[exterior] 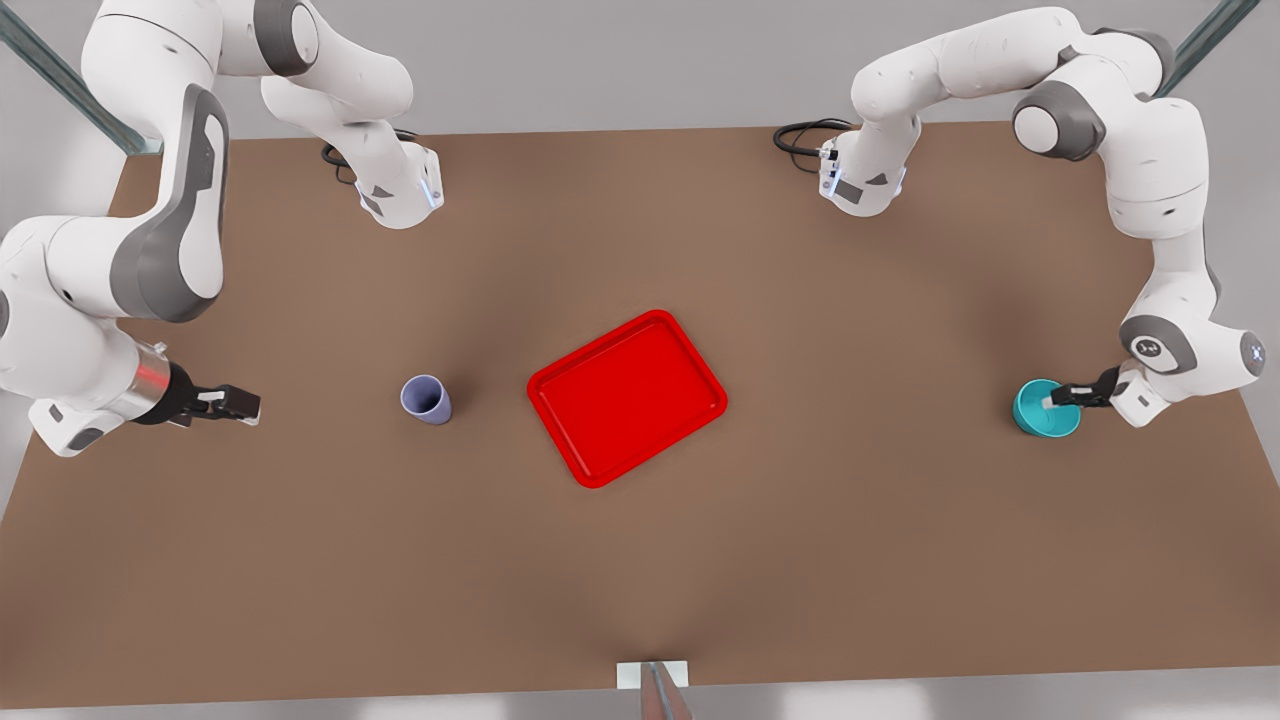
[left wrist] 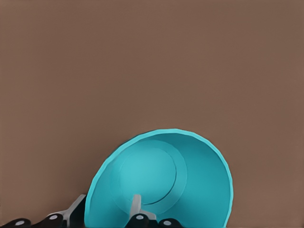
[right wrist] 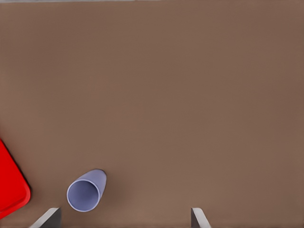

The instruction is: Place the bowl on the tray with the left arm and the cup on the tray with the right arm

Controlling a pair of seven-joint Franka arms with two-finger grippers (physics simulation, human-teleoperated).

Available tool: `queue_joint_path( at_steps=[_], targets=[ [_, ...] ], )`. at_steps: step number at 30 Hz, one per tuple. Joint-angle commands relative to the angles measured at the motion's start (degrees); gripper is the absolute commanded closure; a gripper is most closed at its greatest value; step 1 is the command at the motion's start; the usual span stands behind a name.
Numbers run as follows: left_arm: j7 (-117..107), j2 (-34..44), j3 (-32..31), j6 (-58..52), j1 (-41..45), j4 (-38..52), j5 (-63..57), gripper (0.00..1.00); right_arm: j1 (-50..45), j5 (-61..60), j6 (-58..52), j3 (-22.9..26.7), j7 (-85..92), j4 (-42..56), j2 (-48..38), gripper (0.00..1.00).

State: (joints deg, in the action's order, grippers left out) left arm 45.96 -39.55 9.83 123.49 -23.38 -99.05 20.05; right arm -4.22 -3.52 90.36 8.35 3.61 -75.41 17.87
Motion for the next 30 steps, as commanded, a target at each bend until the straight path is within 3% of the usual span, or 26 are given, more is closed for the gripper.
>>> queue_joint_path(
  at_steps=[1, 9, 18, 22, 25, 30],
  targets=[
    [0.01, 0.0, 0.01, 0.0, 0.0, 0.0, 0.43, 0.66, 0.0, 0.0, 0.08, 0.0, 0.0, 0.0, -0.03, 0.0],
    [-0.08, -0.17, -0.08, -0.18, 0.0, 0.0, 0.43, 0.77, 0.0, 0.7, -0.63, -0.09, 0.08, 0.09, 0.15, 0.0],
    [-2.27, 3.16, -0.52, -3.95, 1.84, 0.88, 0.43, 0.76, 0.0, 0.88, -0.36, 0.0, 0.0, 0.0, 0.32, 0.0],
    [-12.63, 8.08, -2.26, -9.31, 14.14, 1.76, 0.78, 0.76, 0.09, 0.7, -0.19, 0.0, 0.17, 0.09, 0.41, 0.0],
    [-26.78, 8.7, -12.02, -12.13, 16.69, 5.53, 0.96, 0.76, 0.0, 0.61, -0.36, -0.09, 0.08, 0.09, 0.68, 0.0],
    [-44.63, 8.18, -12.65, -12.48, 32.34, 8.43, 6.93, 0.77, 0.0, 0.53, -0.45, -0.09, -3.96, 0.0, 0.68, 0.0]
  ],
)
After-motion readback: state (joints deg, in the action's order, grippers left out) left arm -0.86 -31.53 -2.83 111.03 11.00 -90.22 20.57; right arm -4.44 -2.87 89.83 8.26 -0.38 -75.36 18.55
